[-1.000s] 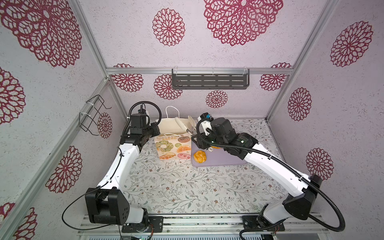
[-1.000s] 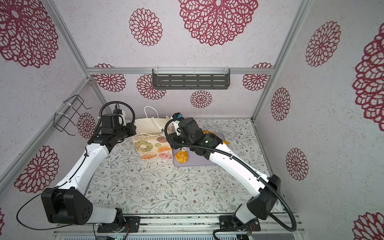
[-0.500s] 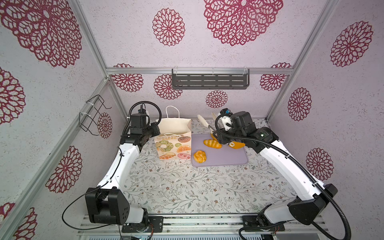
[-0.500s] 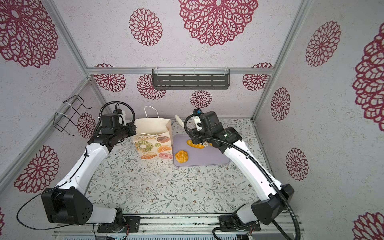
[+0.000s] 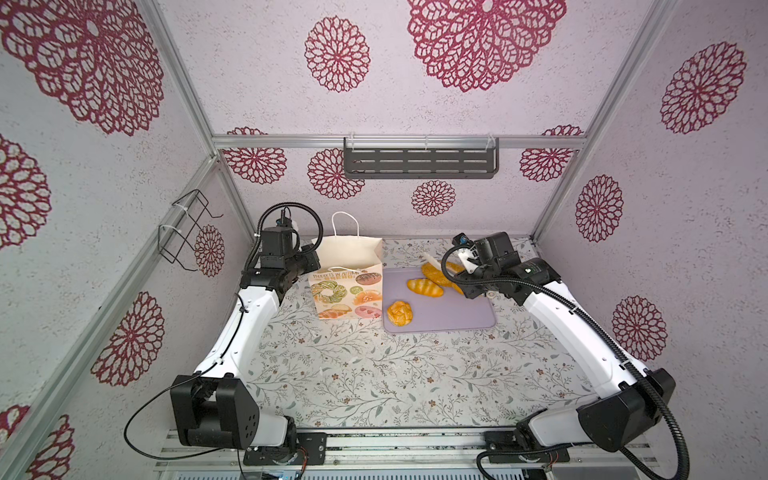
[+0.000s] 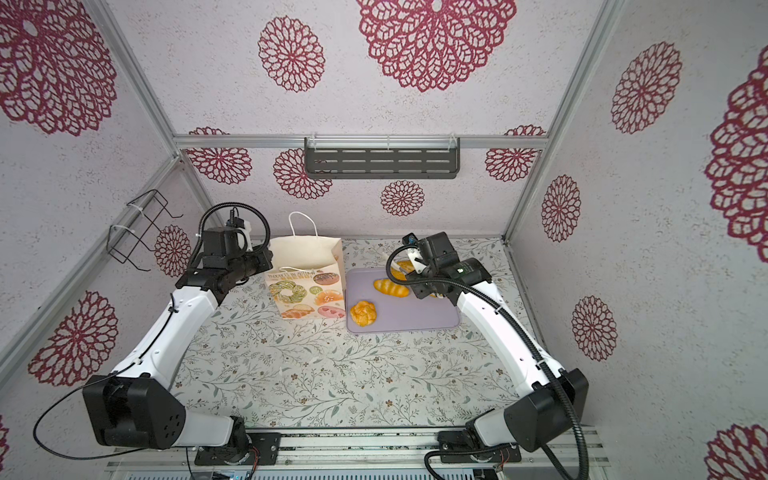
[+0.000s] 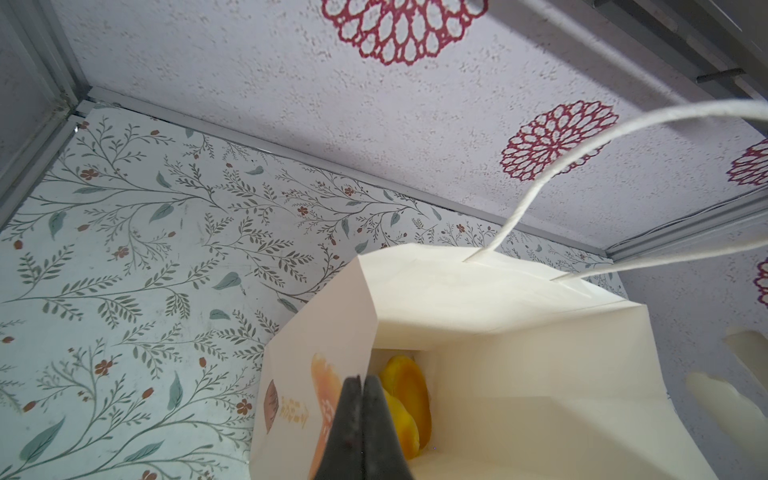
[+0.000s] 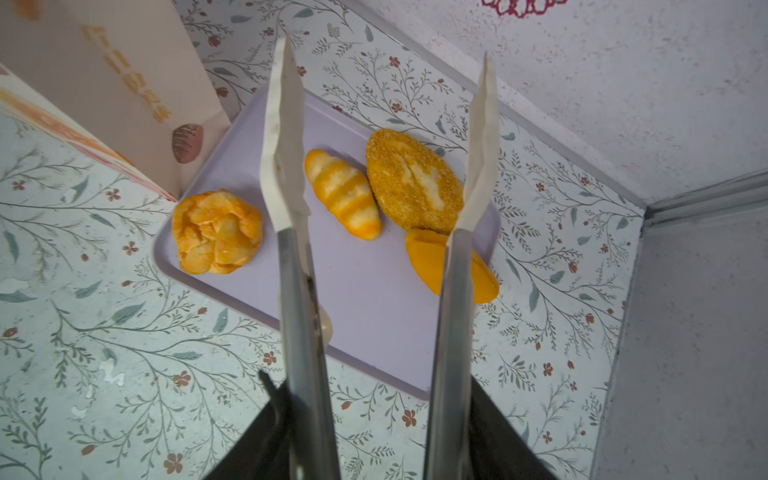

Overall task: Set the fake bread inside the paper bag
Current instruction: 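Move the open tongs with the right gripper back over the tray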

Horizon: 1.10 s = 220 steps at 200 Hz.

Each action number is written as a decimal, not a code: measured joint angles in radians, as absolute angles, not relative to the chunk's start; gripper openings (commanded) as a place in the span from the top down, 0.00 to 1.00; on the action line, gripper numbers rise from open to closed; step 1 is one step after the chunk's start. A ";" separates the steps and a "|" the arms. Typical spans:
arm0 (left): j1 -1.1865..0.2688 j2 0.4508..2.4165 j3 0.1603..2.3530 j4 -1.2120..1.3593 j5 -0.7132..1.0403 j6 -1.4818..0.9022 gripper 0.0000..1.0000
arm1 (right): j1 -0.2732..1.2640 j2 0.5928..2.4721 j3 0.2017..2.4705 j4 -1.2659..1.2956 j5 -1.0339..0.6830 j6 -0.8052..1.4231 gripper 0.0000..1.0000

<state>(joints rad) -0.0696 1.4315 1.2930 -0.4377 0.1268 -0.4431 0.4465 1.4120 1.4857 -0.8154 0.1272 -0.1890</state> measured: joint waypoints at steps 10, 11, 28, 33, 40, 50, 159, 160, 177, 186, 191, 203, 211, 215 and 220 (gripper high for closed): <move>-0.070 1.435 1.293 -0.437 0.127 -0.444 1.00 | 0.428 1.412 1.486 -0.815 0.128 -0.204 0.43; -0.070 1.435 1.293 -0.437 0.127 -0.444 1.00 | 0.427 1.412 1.486 -0.815 0.128 -0.205 0.43; -0.070 1.438 1.293 -0.432 0.128 -0.447 1.00 | 0.403 1.412 1.486 -0.816 0.132 -0.231 0.43; -0.070 1.440 1.293 -0.430 0.128 -0.447 1.00 | 0.397 1.412 1.486 -0.817 0.133 -0.239 0.43; -0.070 1.441 1.293 -0.430 0.127 -0.447 1.00 | 0.390 1.412 1.485 -0.817 0.136 -0.247 0.43; -0.070 1.443 1.293 -0.429 0.126 -0.447 1.00 | 0.381 1.412 1.481 -0.816 0.136 -0.263 0.43; -0.081 1.450 1.293 -0.421 0.122 -0.446 1.00 | 0.326 1.493 1.416 -0.836 0.163 -0.388 0.46; -0.081 1.450 1.293 -0.421 0.122 -0.446 1.00 | 0.326 1.493 1.415 -0.836 0.163 -0.390 0.46; -0.082 1.451 1.293 -0.420 0.121 -0.446 1.00 | 0.318 1.496 1.399 -0.837 0.174 -0.402 0.46; -0.082 1.451 1.293 -0.419 0.120 -0.446 1.00 | 0.314 1.497 1.394 -0.841 0.180 -0.406 0.46; -0.083 1.452 1.293 -0.419 0.120 -0.446 1.00 | 0.311 1.499 1.394 -0.843 0.181 -0.409 0.46; -0.083 1.453 1.293 -0.417 0.121 -0.446 1.00 | 0.305 1.502 1.393 -0.846 0.183 -0.411 0.46; -0.083 1.454 1.293 -0.416 0.121 -0.446 1.00 | 0.303 1.504 1.392 -0.848 0.185 -0.414 0.46; -0.083 1.455 1.293 -0.416 0.121 -0.446 1.00 | 0.302 1.505 1.392 -0.848 0.186 -0.416 0.46; -0.084 1.456 1.293 -0.414 0.122 -0.446 1.00 | 0.301 1.507 1.391 -0.848 0.188 -0.418 0.46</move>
<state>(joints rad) -0.0837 1.4555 1.2930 -0.4145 0.1219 -0.4461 0.3012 1.5074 1.3907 -0.8482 0.1883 -0.4175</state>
